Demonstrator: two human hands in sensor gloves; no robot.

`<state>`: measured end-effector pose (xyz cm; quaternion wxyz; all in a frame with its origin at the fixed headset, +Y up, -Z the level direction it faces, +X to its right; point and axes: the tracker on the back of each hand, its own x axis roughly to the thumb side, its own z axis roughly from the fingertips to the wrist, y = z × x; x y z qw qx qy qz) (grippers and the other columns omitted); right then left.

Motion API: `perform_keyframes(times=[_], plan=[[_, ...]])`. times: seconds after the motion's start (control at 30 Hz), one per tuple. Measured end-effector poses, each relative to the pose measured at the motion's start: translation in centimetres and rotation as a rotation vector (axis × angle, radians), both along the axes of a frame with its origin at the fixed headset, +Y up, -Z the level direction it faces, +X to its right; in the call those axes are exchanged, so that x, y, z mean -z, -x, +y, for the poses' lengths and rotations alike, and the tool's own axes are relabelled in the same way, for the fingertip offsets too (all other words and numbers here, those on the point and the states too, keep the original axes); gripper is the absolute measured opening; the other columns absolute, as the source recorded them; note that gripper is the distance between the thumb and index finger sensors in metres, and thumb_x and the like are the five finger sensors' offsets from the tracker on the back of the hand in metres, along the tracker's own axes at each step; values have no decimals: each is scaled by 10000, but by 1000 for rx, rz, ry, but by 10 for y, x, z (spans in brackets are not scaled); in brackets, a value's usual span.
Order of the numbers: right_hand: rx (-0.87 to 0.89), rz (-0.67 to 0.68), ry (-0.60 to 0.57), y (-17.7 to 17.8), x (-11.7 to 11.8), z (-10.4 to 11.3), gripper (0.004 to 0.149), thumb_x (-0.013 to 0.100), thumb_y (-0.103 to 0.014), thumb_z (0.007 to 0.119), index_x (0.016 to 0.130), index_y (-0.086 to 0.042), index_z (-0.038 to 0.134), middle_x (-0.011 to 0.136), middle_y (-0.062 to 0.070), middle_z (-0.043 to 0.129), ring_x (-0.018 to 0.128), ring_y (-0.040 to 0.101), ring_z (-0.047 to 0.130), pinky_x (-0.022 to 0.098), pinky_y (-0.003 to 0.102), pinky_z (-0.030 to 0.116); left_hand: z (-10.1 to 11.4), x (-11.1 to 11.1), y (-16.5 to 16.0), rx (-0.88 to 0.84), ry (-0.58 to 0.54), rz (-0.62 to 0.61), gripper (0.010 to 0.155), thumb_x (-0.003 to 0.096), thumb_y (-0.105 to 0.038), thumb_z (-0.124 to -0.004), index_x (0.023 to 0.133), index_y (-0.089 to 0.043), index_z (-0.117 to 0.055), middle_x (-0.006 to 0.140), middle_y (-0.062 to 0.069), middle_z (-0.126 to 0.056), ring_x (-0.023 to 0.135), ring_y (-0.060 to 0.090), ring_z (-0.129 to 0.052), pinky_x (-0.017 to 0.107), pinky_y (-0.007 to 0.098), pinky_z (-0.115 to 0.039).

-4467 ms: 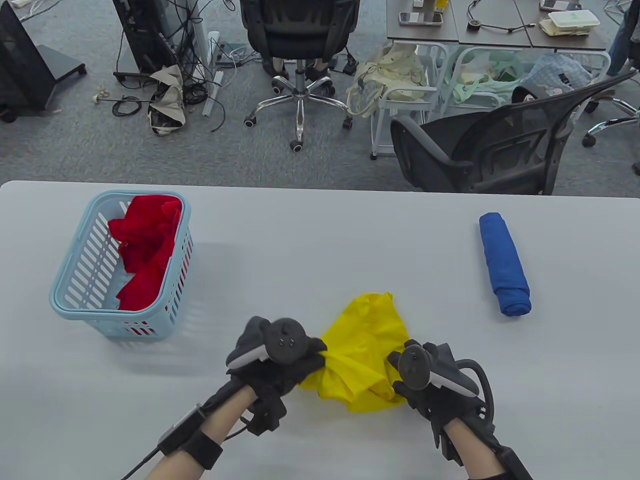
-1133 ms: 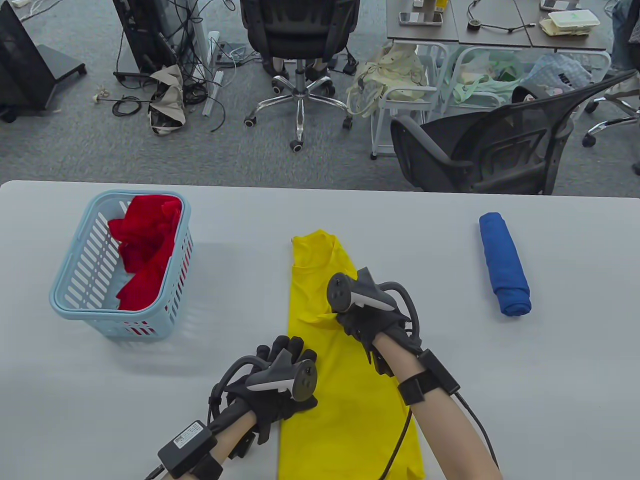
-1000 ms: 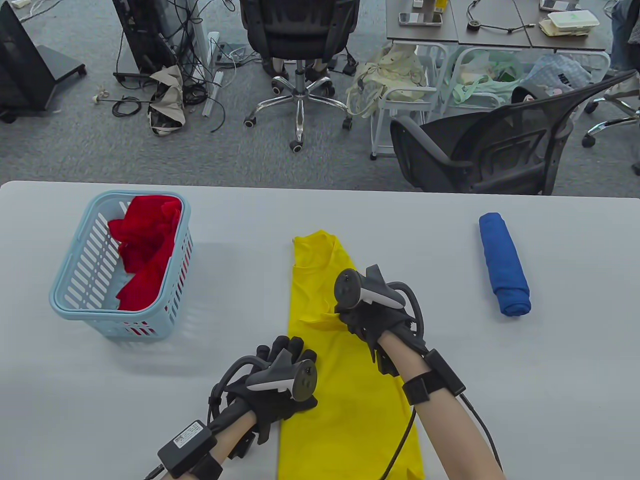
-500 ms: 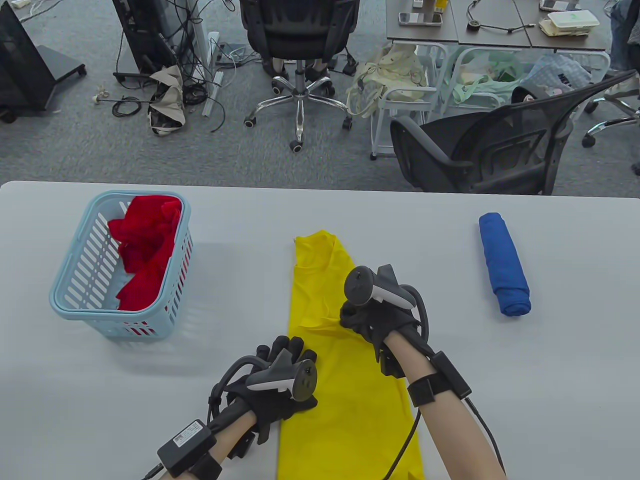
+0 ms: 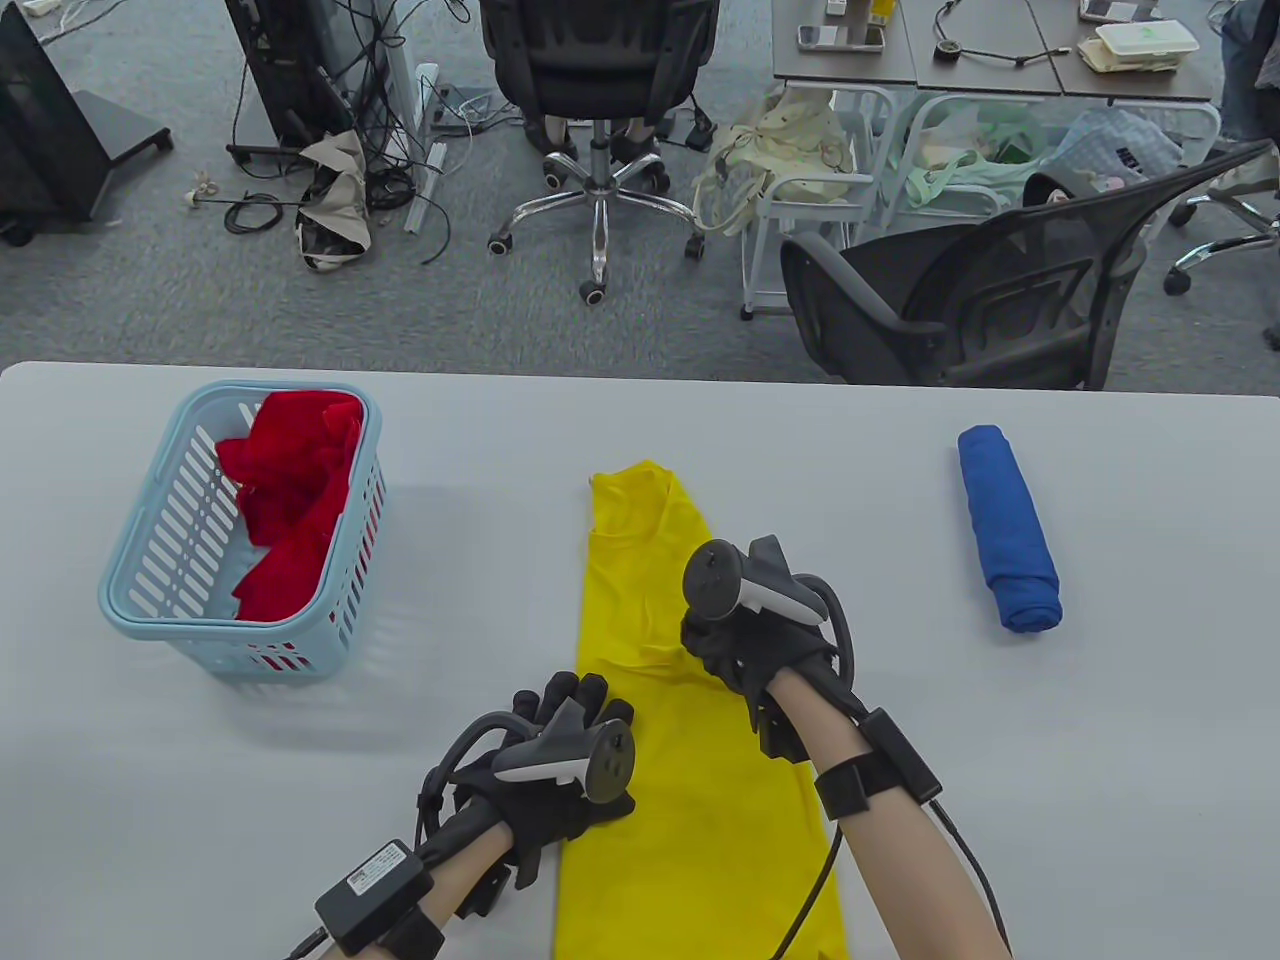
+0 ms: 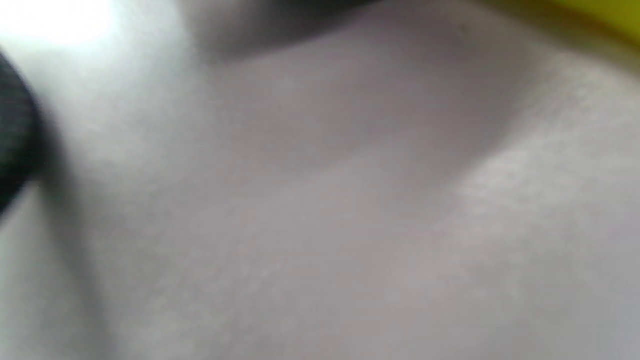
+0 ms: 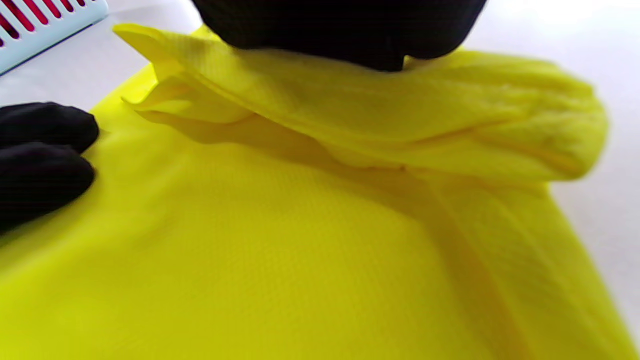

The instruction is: Roll t-shirt into tight roll

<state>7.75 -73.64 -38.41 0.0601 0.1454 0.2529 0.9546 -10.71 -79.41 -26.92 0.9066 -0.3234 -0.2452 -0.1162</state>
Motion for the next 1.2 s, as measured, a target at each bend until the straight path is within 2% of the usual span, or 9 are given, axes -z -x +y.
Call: perform_keyframes(times=[0.17, 0.23, 0.37, 0.43, 0.57, 0.8, 0.93, 1.07, 1.2], plan=[[43, -23, -9, -2, 0, 7, 358, 653, -350, 604, 979, -214, 658, 1059, 81, 681, 878, 292, 809, 640, 491, 672, 0, 0, 0, 1, 0, 0, 838, 490, -660, -219, 1051, -190, 188, 1119, 203, 215, 1059, 502, 61, 764, 692, -137], [107, -10, 26, 2, -2, 6, 564, 626, -491, 691, 1082, -180, 575, 1128, 124, 591, 928, 331, 750, 664, 510, 635, 0, 0, 0, 1, 0, 0, 838, 489, -660, -218, 1050, -189, 189, 1119, 201, 215, 1059, 502, 61, 765, 691, -137], [21, 95, 34, 20, -10, -1, 761, 546, -543, 799, 1157, -218, 483, 1180, 146, 496, 975, 363, 682, 693, 548, 582, 0, 0, 0, 2, 0, 0, 838, 489, -660, -218, 1050, -190, 191, 1119, 201, 216, 1059, 503, 62, 764, 692, -137], [-37, 118, 4, 29, -13, -4, 716, 539, -514, 825, 1135, -243, 533, 1173, 127, 523, 974, 358, 688, 696, 552, 579, 0, 0, 0, 2, 0, 0, 837, 489, -660, -217, 1050, -191, 190, 1119, 201, 217, 1059, 502, 62, 764, 692, -136], [-94, 91, -75, 33, -10, 0, 367, 611, -375, 756, 964, -276, 726, 1074, 41, 677, 918, 292, 771, 684, 527, 614, 0, 0, 0, 2, 0, 0, 837, 489, -660, -217, 1050, -191, 190, 1119, 203, 217, 1059, 503, 62, 764, 692, -136], [16, -318, -202, -47, 10, 32, 378, 677, -422, 592, 996, -232, 664, 1058, 68, 664, 880, 285, 785, 665, 503, 638, 0, 0, 0, 1, -1, 1, 838, 489, -660, -219, 1051, -191, 188, 1120, 201, 214, 1060, 502, 60, 765, 691, -138], [-105, -597, -213, -115, 7, 22, 375, 683, -420, 581, 976, -212, 687, 1031, 83, 696, 846, 287, 816, 641, 502, 663, 0, 0, 0, 1, 0, 0, 836, 490, -660, -218, 1050, -192, 189, 1119, 202, 216, 1059, 502, 62, 764, 692, -137], [-281, -716, -118, -151, -3, 0, 407, 674, -415, 587, 986, -176, 692, 1037, 125, 692, 849, 324, 812, 637, 519, 659, 0, 0, 0, -5, 3, 0, 839, 494, -659, -229, 1054, -188, 182, 1121, 207, 209, 1059, 508, 54, 763, 695, -141], [-244, -665, -182, -152, -18, 8, 596, 675, -424, 567, 1159, -98, 445, 1169, 224, 435, 966, 403, 658, 693, 568, 557, 9, -1, -4, 22, -68, 27, 806, 519, -654, -278, 1100, -237, 95, 1187, 171, 112, 1115, 494, -62, 800, 685, -254]])
